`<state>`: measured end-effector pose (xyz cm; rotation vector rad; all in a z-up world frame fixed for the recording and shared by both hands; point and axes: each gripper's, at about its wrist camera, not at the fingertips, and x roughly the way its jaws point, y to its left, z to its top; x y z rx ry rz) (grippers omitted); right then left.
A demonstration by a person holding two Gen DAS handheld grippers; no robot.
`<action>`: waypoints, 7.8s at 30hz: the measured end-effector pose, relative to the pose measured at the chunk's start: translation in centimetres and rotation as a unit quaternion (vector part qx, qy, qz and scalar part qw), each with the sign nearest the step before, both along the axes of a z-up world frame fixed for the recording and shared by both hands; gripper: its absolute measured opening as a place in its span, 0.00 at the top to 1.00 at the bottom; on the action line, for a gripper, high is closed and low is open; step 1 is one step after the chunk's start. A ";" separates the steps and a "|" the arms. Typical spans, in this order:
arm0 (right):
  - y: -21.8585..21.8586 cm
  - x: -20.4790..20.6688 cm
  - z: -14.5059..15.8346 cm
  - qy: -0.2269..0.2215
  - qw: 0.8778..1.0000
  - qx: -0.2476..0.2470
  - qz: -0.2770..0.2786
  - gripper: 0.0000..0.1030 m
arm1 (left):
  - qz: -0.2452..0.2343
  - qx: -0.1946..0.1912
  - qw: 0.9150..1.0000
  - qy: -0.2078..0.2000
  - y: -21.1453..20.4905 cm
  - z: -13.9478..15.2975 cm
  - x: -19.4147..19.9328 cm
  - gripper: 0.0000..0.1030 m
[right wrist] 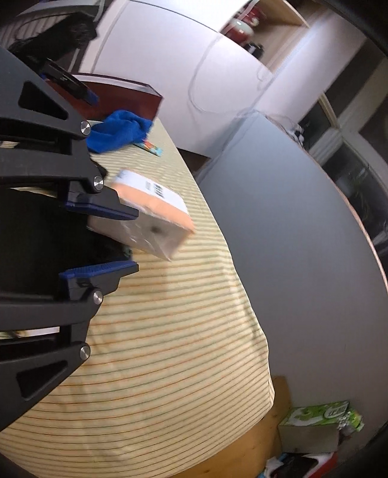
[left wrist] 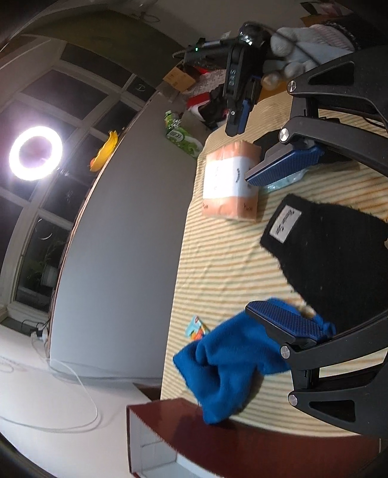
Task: Organize soft objects
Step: 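Close both grippers on the orange-and-white tissue pack and lift it, then carry the tissue pack into the white shoebox and open both grippers, then move both grippers back over the black knit glove, then close both grippers on the black glove's cuff and lift it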
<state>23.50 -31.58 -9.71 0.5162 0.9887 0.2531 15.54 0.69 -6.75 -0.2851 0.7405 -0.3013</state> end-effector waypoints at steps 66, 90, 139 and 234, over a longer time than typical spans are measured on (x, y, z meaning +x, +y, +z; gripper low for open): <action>13.2 10.6 -4.6 0.107 0.967 -0.027 0.228 0.44 | -0.045 -0.038 0.986 0.159 -3.4 -5.9 9.7 0.39; 13.4 7.6 1.1 0.054 0.972 -0.034 0.226 0.55 | -0.049 -0.041 0.994 0.090 -2.7 -1.3 7.0 0.45; 43.1 -6.1 5.0 -0.038 0.910 -0.040 0.412 0.54 | 0.167 -0.023 0.985 0.039 23.2 2.0 -9.0 0.45; 15.6 -7.7 -6.5 0.048 0.982 -0.009 0.181 0.81 | -0.175 0.012 0.978 0.112 0.0 -6.9 -5.7 0.71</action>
